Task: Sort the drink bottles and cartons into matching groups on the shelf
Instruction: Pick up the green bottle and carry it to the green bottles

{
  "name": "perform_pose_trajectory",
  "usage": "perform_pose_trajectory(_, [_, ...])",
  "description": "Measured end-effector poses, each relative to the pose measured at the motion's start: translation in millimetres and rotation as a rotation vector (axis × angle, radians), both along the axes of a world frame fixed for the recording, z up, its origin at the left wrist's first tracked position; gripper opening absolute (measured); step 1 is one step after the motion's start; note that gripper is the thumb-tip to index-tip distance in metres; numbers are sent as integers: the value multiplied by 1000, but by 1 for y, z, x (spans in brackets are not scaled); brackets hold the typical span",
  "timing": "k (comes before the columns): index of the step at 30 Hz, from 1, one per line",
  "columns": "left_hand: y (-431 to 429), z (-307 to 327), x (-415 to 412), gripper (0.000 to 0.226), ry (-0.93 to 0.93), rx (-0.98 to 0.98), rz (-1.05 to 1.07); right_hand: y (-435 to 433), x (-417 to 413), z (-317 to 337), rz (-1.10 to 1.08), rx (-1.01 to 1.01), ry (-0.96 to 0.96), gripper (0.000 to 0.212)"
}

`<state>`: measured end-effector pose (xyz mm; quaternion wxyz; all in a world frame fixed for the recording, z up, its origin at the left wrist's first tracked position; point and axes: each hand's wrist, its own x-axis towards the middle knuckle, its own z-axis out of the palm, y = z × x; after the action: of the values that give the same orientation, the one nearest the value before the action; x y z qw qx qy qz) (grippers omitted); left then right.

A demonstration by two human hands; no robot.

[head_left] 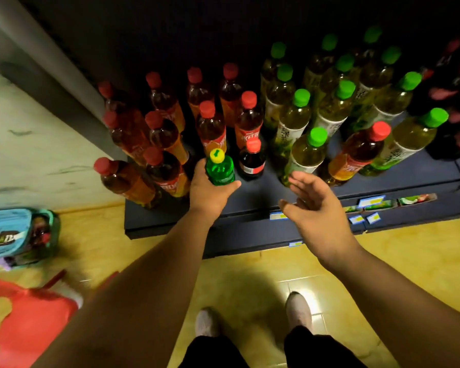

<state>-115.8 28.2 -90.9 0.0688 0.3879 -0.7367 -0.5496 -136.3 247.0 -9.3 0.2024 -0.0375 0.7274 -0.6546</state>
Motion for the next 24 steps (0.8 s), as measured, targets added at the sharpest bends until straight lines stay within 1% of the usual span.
perform_pose_trajectory(6, [7, -3, -7, 63, 15, -76, 33, 4, -2, -14, -19, -20, -20, 52])
perform_pose_trajectory(9, [11, 9, 2, 57, 16, -100, 40, 7, -1, -10, -15, -31, -34, 52])
perform_pose_trajectory(13, [18, 41, 26, 52, -20, -137, 31, 16, 6, 14, 10, -25, -60, 52])
perform_pose_trajectory(18, [31, 102, 61, 59, -97, -205, 6, 38, 19, 50, 8, -6, -77, 55])
perform_pose_trajectory(22, [54, 145, 86, 59, -85, -231, -7, 61, 23, 77, 77, 14, -59, 60])
perform_pose_trajectory(24, [65, 157, 95, 60, -69, -225, 14, 69, 24, 87, 116, 25, -44, 59])
